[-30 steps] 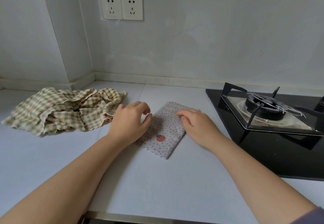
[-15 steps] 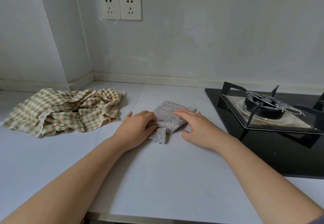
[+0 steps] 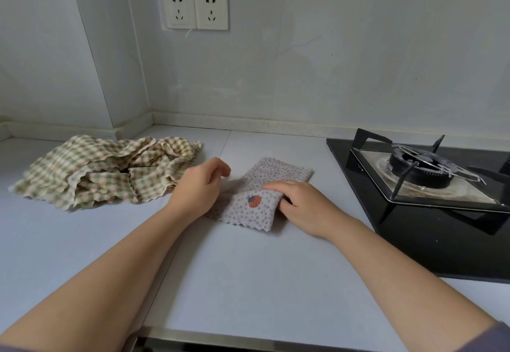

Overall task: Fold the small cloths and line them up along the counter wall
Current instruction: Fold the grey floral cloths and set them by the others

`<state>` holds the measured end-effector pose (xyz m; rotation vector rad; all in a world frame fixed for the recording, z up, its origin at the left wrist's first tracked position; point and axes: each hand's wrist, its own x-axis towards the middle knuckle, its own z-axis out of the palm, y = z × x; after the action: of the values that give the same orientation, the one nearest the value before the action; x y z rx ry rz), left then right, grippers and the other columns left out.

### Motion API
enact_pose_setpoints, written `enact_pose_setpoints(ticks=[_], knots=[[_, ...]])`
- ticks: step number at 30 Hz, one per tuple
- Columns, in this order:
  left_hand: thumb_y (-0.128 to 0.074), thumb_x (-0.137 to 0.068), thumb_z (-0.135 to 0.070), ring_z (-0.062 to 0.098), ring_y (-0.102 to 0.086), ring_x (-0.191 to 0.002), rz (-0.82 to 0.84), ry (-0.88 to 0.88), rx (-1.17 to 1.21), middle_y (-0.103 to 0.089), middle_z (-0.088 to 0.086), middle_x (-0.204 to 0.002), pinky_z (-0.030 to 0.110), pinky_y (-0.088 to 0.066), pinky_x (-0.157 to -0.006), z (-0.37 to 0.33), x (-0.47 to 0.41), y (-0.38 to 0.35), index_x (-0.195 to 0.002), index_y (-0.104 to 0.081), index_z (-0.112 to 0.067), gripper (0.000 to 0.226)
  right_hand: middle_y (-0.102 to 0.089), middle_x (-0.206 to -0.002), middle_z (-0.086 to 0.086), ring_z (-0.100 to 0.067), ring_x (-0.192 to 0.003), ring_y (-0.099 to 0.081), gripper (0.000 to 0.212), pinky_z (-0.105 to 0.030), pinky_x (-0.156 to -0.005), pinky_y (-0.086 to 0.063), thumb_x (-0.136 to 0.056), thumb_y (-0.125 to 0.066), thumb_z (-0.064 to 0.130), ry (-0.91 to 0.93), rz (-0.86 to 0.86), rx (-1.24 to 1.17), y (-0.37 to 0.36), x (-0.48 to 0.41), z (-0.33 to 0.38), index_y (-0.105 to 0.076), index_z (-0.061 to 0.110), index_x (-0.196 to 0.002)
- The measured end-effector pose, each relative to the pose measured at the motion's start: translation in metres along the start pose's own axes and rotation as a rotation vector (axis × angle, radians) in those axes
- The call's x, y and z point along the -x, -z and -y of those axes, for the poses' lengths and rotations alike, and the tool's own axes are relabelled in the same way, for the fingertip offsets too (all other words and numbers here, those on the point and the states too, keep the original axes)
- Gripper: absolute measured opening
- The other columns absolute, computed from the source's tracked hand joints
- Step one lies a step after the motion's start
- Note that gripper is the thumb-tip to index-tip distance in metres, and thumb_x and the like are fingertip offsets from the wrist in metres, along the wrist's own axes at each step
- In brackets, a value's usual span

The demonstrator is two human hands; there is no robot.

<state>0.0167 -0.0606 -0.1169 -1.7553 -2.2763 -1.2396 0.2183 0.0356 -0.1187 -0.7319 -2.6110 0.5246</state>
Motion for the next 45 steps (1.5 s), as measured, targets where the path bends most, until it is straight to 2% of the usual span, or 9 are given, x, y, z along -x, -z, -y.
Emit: enact_pose_setpoints(ticks=[9, 15, 19, 24, 27, 29, 32, 36, 45], knots=[[-0.063, -0.089, -0.019, 0.019, -0.054, -0.12, 0.104, -0.2, -0.162, -0.057, -0.004, -0.133, 0.039, -0.04, -0.102, 0.01, 0.001, 0.0, -0.134, -0.047, -0.02, 0.048, -0.059, -0.109, 0.024, 0.016, -0.102, -0.051, 0.034, -0.001, -0.091, -0.035, -0.1, -0.04, 0.009, -0.103, -0.032, -0.368, 0.005, 0.005, 0.004, -0.064, 0.022, -0.12], [-0.068, -0.086, -0.019, 0.014, -0.053, -0.121, 0.1, -0.277, -0.133, -0.056, -0.009, -0.134, 0.025, -0.042, -0.093, 0.007, 0.003, -0.002, -0.134, -0.047, -0.023, 0.053, -0.06, -0.127, 0.005, -0.011, -0.122, -0.052, 0.026, -0.029, -0.109, -0.037, -0.1, -0.044, 0.028, -0.199, -0.071, -0.582, 0.007, 0.001, -0.002, -0.06, 0.023, -0.119], [-0.062, -0.08, -0.001, 0.02, -0.063, -0.102, 0.118, -0.344, -0.128, -0.068, -0.004, -0.114, 0.029, -0.047, -0.077, -0.002, 0.004, -0.008, -0.123, -0.055, -0.02, 0.048, -0.061, -0.111, 0.013, -0.002, -0.109, -0.055, 0.023, -0.012, -0.098, -0.04, -0.102, -0.039, 0.016, -0.197, -0.05, -0.646, 0.009, 0.002, 0.0, -0.058, 0.021, -0.114], [-0.046, -0.076, -0.036, 0.013, -0.057, -0.067, 0.228, -0.207, 0.046, -0.064, -0.01, -0.07, 0.029, -0.042, -0.058, -0.009, 0.006, -0.003, -0.078, -0.059, -0.023, 0.018, -0.068, -0.097, 0.013, 0.003, -0.093, -0.062, 0.027, -0.016, -0.086, -0.045, -0.101, -0.041, 0.017, -0.216, -0.107, -0.633, 0.016, 0.002, 0.003, -0.066, 0.025, -0.095], [-0.047, -0.084, -0.04, 0.008, -0.036, -0.052, 0.185, -0.018, 0.175, -0.045, -0.008, -0.052, 0.026, -0.03, -0.052, -0.018, 0.004, -0.003, -0.058, -0.045, -0.011, 0.039, -0.069, -0.105, -0.017, -0.026, -0.108, -0.062, 0.046, -0.047, -0.097, -0.046, -0.093, -0.047, 0.048, -0.26, -0.201, -0.57, 0.018, 0.002, 0.005, -0.068, 0.008, -0.094], [-0.045, -0.097, -0.035, 0.007, -0.024, -0.042, 0.135, 0.073, 0.163, -0.029, -0.01, -0.042, 0.025, -0.019, -0.046, -0.029, 0.004, -0.005, -0.054, -0.03, -0.013, 0.05, -0.066, -0.087, -0.021, -0.036, -0.087, -0.063, 0.058, -0.044, -0.08, -0.049, -0.083, -0.046, 0.057, -0.292, -0.253, -0.539, 0.017, 0.001, 0.005, -0.057, 0.0, -0.082], [-0.043, -0.099, -0.03, 0.013, -0.031, -0.05, 0.058, 0.158, 0.14, -0.034, -0.006, -0.049, 0.03, -0.021, -0.049, -0.039, 0.003, -0.007, -0.058, -0.032, -0.015, 0.045, -0.046, -0.061, -0.002, -0.019, -0.062, -0.042, 0.035, -0.031, -0.058, -0.03, -0.09, -0.051, 0.032, -0.348, -0.336, -0.445, 0.017, 0.0, 0.003, -0.042, 0.011, -0.063], [-0.043, -0.098, -0.028, 0.016, -0.041, -0.057, 0.023, 0.239, 0.099, -0.043, -0.002, -0.056, 0.026, -0.029, -0.05, -0.039, 0.002, -0.011, -0.062, -0.043, -0.012, 0.039, -0.063, -0.074, 0.002, -0.015, -0.07, -0.055, 0.016, -0.026, -0.058, -0.039, -0.087, -0.056, 0.027, -0.417, -0.34, -0.35, 0.016, -0.001, 0.002, -0.06, 0.017, -0.075], [-0.048, -0.088, -0.027, 0.025, -0.052, -0.07, 0.013, 0.334, -0.036, -0.052, 0.001, -0.063, 0.028, -0.035, -0.057, -0.045, 0.004, -0.017, -0.067, -0.052, -0.012, 0.025, -0.053, -0.061, 0.001, -0.027, -0.064, -0.052, 0.028, -0.03, -0.059, -0.038, -0.085, -0.051, 0.033, -0.519, -0.266, -0.105, 0.008, 0.0, 0.005, -0.05, 0.013, -0.066]])
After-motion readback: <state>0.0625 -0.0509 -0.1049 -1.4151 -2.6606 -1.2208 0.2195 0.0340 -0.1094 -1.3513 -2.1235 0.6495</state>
